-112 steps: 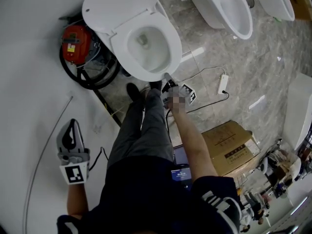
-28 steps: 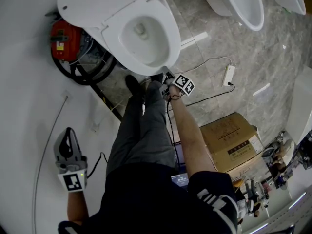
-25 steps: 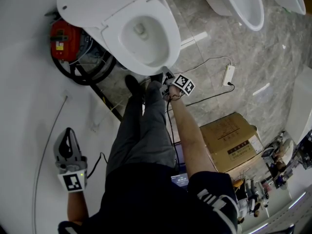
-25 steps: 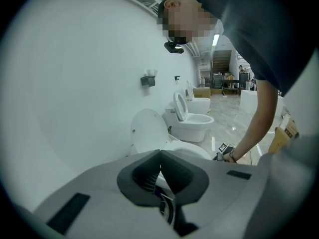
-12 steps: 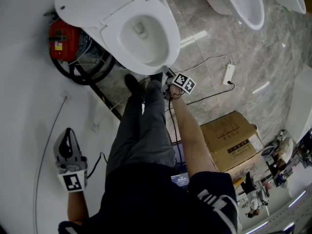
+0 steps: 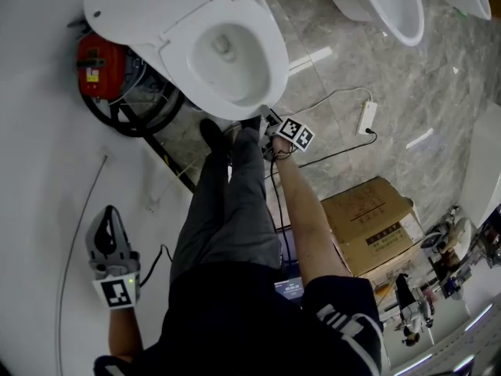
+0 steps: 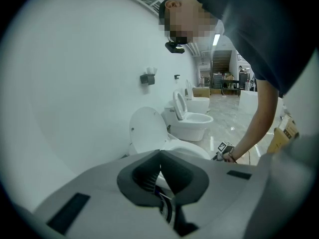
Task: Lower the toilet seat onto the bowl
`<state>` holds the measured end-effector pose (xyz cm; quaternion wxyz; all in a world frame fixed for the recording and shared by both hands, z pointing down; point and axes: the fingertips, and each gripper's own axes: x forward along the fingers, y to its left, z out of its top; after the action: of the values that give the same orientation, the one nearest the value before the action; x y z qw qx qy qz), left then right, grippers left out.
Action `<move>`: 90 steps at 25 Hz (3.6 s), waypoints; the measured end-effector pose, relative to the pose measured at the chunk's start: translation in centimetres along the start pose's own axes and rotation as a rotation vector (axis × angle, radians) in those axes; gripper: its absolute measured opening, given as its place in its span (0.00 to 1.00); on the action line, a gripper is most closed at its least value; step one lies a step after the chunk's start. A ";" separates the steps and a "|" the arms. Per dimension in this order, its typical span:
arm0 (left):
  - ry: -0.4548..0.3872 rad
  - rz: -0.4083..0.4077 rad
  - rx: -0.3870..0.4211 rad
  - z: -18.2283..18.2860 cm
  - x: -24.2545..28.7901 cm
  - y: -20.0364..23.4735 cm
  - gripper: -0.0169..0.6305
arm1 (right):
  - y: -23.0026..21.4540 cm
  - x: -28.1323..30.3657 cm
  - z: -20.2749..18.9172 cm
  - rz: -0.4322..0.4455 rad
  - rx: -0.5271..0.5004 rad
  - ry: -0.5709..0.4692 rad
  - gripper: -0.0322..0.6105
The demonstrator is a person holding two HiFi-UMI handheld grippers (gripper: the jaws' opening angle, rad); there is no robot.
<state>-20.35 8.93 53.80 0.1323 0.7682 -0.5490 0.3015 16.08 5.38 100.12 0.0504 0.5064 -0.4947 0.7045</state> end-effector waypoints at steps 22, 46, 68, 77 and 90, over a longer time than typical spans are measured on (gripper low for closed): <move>-0.023 -0.006 0.006 1.2 0.3 -0.7 0.06 | 0.9 -3.3 0.7 -0.002 -0.093 -0.022 0.23; -0.070 0.000 0.006 3.1 -0.3 -0.9 0.06 | 4.2 -7.0 1.4 -0.050 -0.398 -0.037 0.08; -0.269 0.030 -0.013 11.2 -3.0 -0.2 0.06 | 25.1 -22.6 3.8 0.115 -1.023 -0.332 0.08; -0.392 0.057 0.001 16.0 -5.5 0.5 0.06 | 37.8 -31.7 4.2 0.271 -1.169 -0.513 0.08; -0.558 0.126 -0.025 21.2 -10.6 2.2 0.06 | 49.3 -41.7 1.6 0.425 -1.324 -0.669 0.08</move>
<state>-17.90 4.89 30.48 -0.0337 0.7842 -0.6145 0.0792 9.08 -2.79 36.46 0.0542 0.4509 -0.8885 0.0657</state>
